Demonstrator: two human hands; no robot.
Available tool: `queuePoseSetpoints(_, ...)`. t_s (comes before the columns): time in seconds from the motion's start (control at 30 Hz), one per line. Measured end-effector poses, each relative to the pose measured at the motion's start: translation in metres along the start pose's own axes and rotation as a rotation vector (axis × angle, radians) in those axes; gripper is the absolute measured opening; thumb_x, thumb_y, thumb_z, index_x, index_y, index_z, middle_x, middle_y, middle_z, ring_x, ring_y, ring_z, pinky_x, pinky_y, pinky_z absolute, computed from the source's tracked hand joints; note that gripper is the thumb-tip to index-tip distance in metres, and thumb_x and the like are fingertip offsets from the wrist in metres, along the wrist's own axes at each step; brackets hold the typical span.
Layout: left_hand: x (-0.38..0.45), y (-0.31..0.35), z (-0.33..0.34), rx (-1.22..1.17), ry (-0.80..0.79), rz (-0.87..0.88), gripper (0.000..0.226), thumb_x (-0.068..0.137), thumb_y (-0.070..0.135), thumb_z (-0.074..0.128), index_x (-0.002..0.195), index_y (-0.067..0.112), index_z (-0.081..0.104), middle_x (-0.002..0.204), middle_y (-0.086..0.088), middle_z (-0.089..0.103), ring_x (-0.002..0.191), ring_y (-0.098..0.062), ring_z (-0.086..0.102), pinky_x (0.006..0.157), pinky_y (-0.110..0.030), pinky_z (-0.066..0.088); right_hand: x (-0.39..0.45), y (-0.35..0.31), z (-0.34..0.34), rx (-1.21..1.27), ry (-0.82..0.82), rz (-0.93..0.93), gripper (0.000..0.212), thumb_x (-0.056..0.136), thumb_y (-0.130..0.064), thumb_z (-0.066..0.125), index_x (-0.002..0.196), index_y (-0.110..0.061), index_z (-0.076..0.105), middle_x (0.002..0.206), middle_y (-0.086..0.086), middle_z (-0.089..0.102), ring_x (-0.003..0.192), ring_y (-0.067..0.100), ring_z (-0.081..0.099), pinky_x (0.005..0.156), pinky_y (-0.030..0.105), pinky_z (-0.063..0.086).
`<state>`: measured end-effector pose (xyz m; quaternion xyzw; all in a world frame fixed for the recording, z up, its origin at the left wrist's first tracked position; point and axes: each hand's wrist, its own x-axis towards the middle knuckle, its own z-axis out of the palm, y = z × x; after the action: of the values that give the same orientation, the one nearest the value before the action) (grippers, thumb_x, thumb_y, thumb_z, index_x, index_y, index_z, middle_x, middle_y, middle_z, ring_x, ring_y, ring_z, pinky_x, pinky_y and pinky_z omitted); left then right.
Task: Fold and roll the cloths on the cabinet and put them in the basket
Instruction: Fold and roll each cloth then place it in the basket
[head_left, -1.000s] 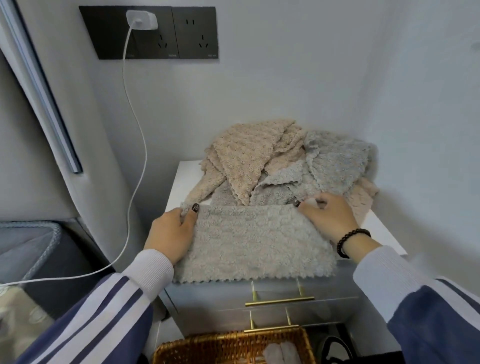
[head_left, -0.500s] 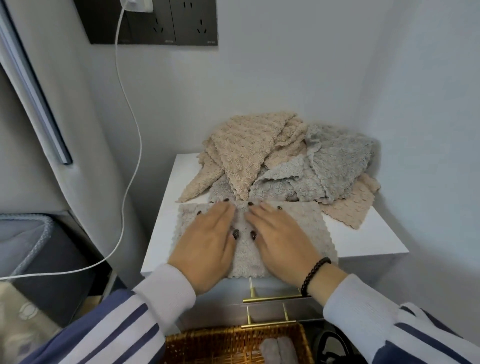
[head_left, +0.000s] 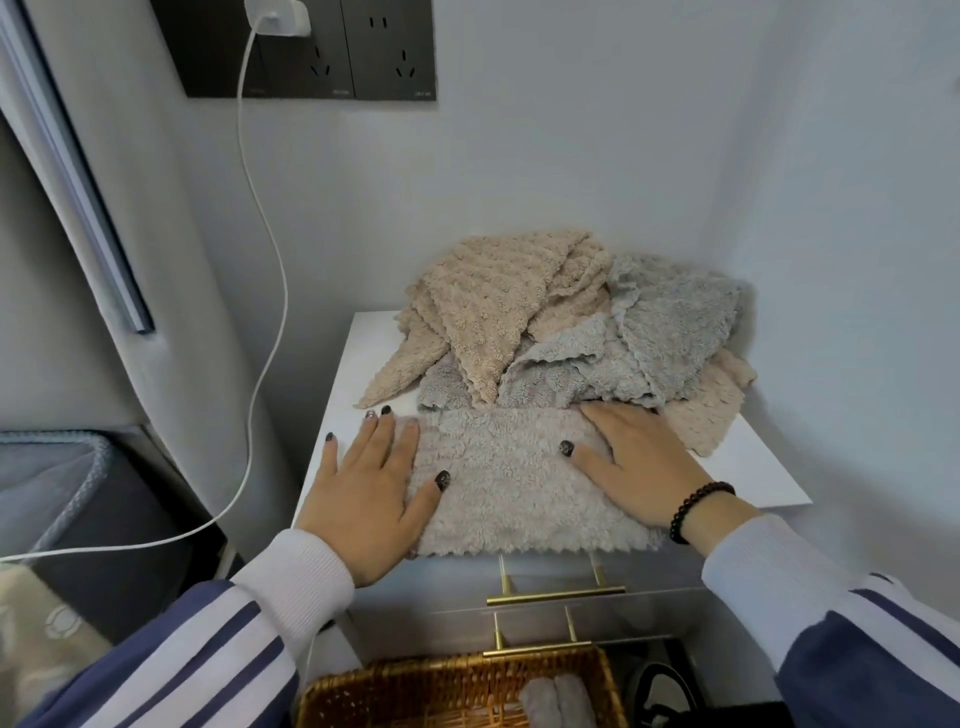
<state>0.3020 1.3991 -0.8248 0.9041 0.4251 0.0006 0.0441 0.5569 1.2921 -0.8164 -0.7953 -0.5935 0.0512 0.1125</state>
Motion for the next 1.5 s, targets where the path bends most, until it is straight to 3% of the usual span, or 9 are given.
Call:
queuePoseSetpoints(0.13, -0.016, 0.009, -0.001, 0.101, 0.198, 0.168, 0.064, 0.094, 0.046, 0.021, 0.14, 0.011, 0.047, 0.143, -0.011, 0.047, 0.134, -0.027, 0.042, 0.108, -0.05, 0.027, 0.007, 0.002, -0.015, 0.179, 0.089, 0.076, 0.039, 0.089, -0.038, 0.061, 0.123, -0.019, 0.058, 0.117, 0.0, 0.058, 0.115, 0.018, 0.046, 0.097, 0.031, 0.038)
queuePoseSetpoints(0.3, -0.02, 0.011, 0.015, 0.143, 0.173, 0.313, 0.059, 0.099, 0.048, 0.017, 0.142, 0.018, 0.044, 0.145, -0.006, 0.046, 0.135, -0.025, 0.041, 0.106, -0.05, 0.032, 0.01, 0.007, -0.033, 0.301, -0.019, 0.224, 0.021, 0.078, -0.027, 0.073, 0.072, -0.009, 0.063, 0.071, 0.001, 0.053, 0.07, 0.018, 0.051, 0.057, 0.025, 0.035)
queuePoseSetpoints(0.47, -0.017, 0.009, 0.018, 0.148, 0.135, 0.278, 0.06, 0.099, 0.052, 0.013, 0.145, 0.022, 0.039, 0.147, -0.005, 0.042, 0.136, -0.025, 0.038, 0.107, -0.051, 0.028, 0.008, 0.012, -0.049, 0.776, -0.025, 0.433, 0.015, 0.08, -0.015, 0.073, 0.083, -0.005, 0.063, 0.083, 0.013, 0.063, 0.084, 0.028, 0.063, 0.073, 0.035, 0.051)
queuePoseSetpoints(0.63, -0.017, 0.009, 0.016, 0.141, 0.115, 0.283, 0.06, 0.099, 0.053, 0.014, 0.144, 0.023, 0.04, 0.146, -0.005, 0.044, 0.134, -0.025, 0.042, 0.107, -0.049, 0.028, -0.009, 0.008, -0.043, 1.219, -0.17, 0.685, 0.008, 0.087, -0.009, 0.065, 0.093, -0.003, 0.063, 0.055, 0.003, 0.061, 0.039, 0.012, 0.054, 0.036, 0.019, 0.043)
queuePoseSetpoints(0.93, -0.015, 0.004, 0.009, -0.015, 0.077, 0.249, 0.083, 0.077, 0.069, -0.018, 0.15, 0.034, -0.007, 0.158, 0.008, -0.008, 0.146, -0.012, -0.009, 0.116, -0.032, -0.011, -0.021, 0.002, -0.047, 1.18, -0.037, 0.642, 0.007, 0.091, -0.014, 0.062, 0.093, -0.007, 0.064, 0.09, 0.009, 0.07, 0.081, 0.024, 0.066, 0.074, 0.038, 0.055)
queuePoseSetpoints(1.1, -0.017, -0.01, 0.004, -0.052, 0.082, 0.204, 0.087, 0.076, 0.068, -0.014, 0.151, 0.032, 0.008, 0.159, 0.007, 0.012, 0.147, -0.011, 0.005, 0.118, -0.03, 0.002, -0.017, 0.014, -0.06, 0.51, 0.197, 0.533, 0.026, 0.096, -0.027, 0.051, 0.099, -0.001, 0.056, 0.086, 0.016, 0.059, 0.073, 0.028, 0.056, 0.067, 0.036, 0.047)
queuePoseSetpoints(1.3, -0.029, -0.011, 0.008, -0.067, 0.142, 0.256, 0.063, 0.094, 0.054, 0.02, 0.142, 0.02, 0.043, 0.142, -0.003, 0.049, 0.136, -0.02, 0.039, 0.11, -0.04, 0.024, -0.01, -0.004, -0.079, 0.381, 0.242, 0.445, 0.038, 0.093, -0.027, 0.055, 0.11, 0.007, 0.057, 0.108, 0.025, 0.062, 0.084, 0.037, 0.061, 0.066, 0.035, 0.047)
queuePoseSetpoints(1.4, -0.034, -0.009, 0.011, -0.124, 0.193, 0.271, 0.054, 0.093, 0.05, 0.034, 0.132, 0.02, 0.056, 0.13, -0.003, 0.06, 0.128, -0.022, 0.05, 0.106, -0.042, 0.031, -0.008, -0.027, -0.088, 0.349, 0.23, 0.351, 0.023, 0.089, -0.026, 0.057, 0.101, -0.007, 0.058, 0.083, 0.005, 0.057, 0.07, 0.024, 0.061, 0.058, 0.028, 0.047)
queuePoseSetpoints(1.5, -0.04, -0.007, 0.007, -0.246, 0.249, 0.274, 0.049, 0.092, 0.049, 0.036, 0.123, 0.024, 0.063, 0.121, 0.006, 0.063, 0.122, -0.013, 0.053, 0.106, -0.028, 0.031, -0.005, -0.056, -0.088, 0.346, 0.155, 0.257, 0.035, 0.087, -0.025, 0.061, 0.119, -0.014, 0.053, 0.096, 0.002, 0.061, 0.059, 0.009, 0.056, 0.043, 0.02, 0.047)
